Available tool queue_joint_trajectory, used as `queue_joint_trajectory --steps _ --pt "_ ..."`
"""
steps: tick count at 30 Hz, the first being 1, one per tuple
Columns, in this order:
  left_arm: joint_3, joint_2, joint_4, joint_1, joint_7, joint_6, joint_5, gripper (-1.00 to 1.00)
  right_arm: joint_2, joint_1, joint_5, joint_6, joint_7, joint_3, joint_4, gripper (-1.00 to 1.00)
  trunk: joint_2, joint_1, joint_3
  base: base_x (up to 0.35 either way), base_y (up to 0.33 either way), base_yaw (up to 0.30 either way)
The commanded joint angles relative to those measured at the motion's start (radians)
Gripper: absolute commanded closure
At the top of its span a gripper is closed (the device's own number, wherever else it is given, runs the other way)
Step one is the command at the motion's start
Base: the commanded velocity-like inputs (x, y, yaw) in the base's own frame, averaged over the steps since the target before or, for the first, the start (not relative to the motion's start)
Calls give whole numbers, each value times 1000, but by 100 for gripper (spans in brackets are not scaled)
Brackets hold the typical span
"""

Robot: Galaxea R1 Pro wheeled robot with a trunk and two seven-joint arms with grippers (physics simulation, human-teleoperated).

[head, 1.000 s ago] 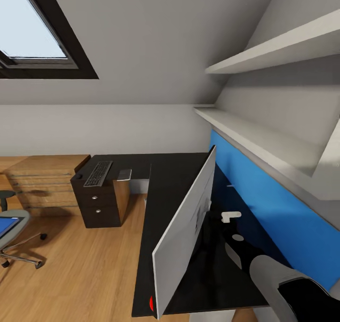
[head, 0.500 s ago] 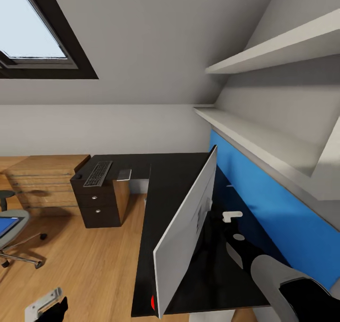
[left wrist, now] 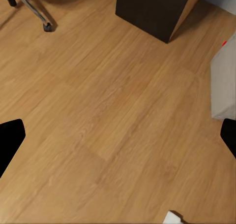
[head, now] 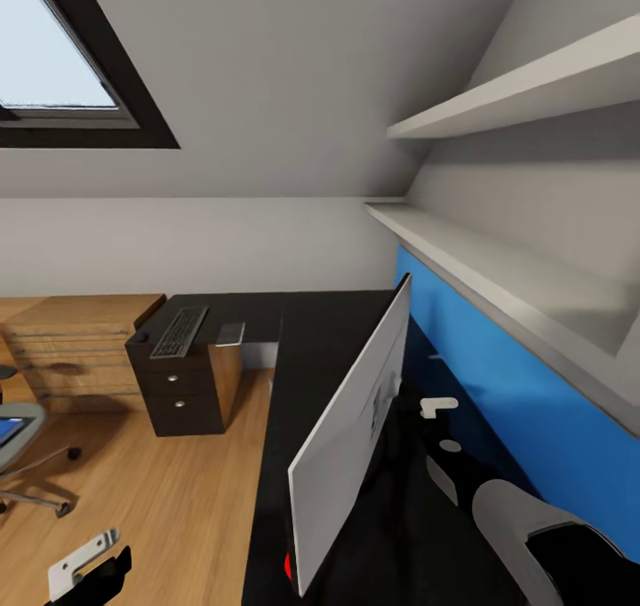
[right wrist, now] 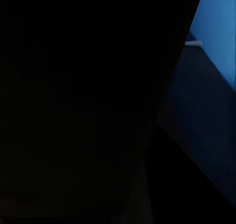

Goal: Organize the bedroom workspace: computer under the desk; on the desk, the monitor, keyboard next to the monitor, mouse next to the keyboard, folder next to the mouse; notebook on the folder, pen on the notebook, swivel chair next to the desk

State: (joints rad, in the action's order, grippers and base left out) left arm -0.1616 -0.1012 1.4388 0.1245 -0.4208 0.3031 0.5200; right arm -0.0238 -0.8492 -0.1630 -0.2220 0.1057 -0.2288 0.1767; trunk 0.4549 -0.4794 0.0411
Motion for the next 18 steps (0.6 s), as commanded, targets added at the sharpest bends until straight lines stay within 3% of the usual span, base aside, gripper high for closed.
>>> queue_joint_trajectory --steps 1,7,18 --pt "0 -1 1 0 -5 1 8 -100 -1 -1 -21 -5 7 -18 -16 100 1 -1 2 262 -38 0" --pt "-2 0 0 0 -6 -2 8 -100 -3 -1 -22 -5 10 -17 -16 100 1 -1 2 236 -50 0" --pt "-7 -3 7 0 -5 -3 8 -100 -24 -1 -23 -4 26 -14 -16 100 1 -1 2 20 -5 0"
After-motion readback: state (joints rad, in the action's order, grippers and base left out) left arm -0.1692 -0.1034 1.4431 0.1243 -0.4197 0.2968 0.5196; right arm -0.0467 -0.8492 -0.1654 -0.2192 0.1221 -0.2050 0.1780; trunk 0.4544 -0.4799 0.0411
